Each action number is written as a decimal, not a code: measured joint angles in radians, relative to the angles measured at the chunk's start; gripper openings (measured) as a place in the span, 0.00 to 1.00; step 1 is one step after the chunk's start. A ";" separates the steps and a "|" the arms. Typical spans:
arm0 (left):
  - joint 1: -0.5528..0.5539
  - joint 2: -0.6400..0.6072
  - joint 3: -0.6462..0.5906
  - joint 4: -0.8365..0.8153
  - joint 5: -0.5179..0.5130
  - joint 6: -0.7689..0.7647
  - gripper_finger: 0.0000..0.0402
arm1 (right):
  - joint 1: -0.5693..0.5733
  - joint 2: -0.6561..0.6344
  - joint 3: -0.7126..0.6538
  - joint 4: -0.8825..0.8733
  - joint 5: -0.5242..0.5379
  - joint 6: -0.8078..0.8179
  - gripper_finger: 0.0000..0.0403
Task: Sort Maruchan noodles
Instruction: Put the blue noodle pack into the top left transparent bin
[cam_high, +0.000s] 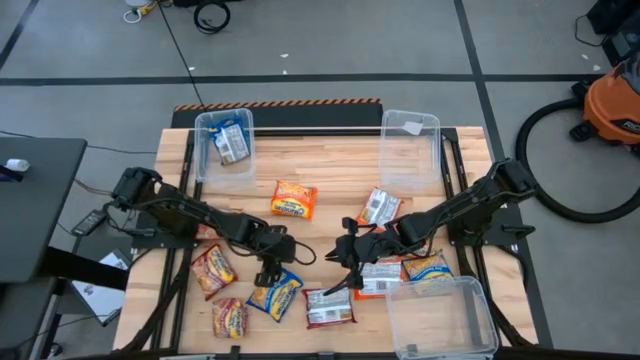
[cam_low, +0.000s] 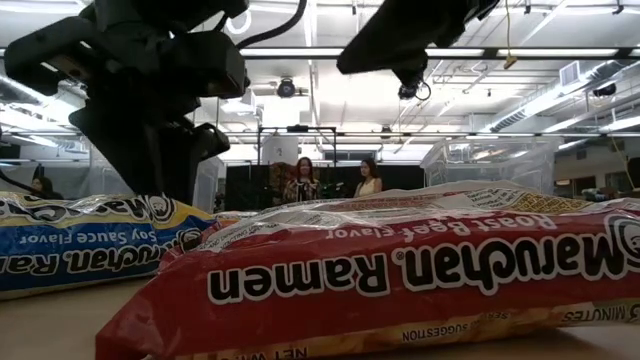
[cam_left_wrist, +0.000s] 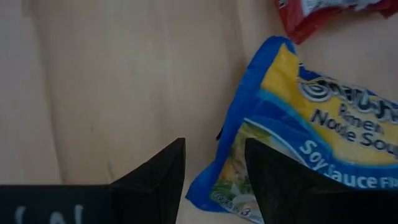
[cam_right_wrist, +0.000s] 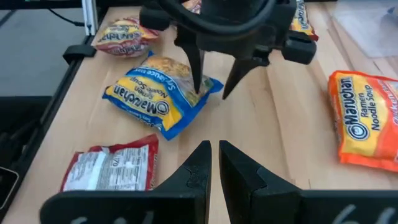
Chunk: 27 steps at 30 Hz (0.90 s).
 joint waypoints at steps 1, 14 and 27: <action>0.000 0.006 -0.003 0.024 0.007 0.009 0.43 | 0.000 0.002 0.001 0.013 -0.005 0.000 0.10; -0.030 0.064 -0.011 0.043 0.057 -0.026 0.36 | 0.000 0.007 0.001 0.017 -0.014 0.001 0.10; -0.038 0.064 -0.011 0.060 0.045 -0.020 0.03 | 0.002 0.001 0.001 0.004 -0.040 0.014 0.10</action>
